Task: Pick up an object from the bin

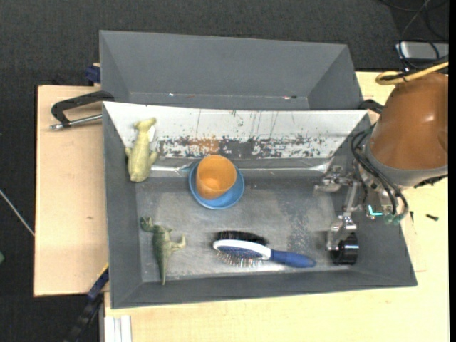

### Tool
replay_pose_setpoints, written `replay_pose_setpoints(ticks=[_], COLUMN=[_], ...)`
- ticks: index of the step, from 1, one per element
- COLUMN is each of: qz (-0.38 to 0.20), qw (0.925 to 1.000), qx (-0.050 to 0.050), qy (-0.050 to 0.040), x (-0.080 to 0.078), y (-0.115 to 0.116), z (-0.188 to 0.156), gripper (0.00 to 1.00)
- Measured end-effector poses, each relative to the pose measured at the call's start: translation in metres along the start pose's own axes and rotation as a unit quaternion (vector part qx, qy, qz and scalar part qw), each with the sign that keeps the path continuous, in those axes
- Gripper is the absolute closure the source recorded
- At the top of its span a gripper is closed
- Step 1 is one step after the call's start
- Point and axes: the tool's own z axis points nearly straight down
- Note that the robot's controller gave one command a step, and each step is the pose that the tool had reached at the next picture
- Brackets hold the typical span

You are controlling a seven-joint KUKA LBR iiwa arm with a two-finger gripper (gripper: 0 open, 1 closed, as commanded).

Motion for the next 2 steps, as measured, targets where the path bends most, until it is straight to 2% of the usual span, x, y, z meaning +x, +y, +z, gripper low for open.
replay_pose_setpoints(ticks=[1, 2], qz=[-0.072, -0.139], qw=[0.9974, 0.9903], qx=[0.0, 0.002], qy=[0.0005, -0.0063], x=[0.001, -0.013], y=[-0.043, -0.071], z=[0.101, 0.072], gripper=[0.0, 0.0])
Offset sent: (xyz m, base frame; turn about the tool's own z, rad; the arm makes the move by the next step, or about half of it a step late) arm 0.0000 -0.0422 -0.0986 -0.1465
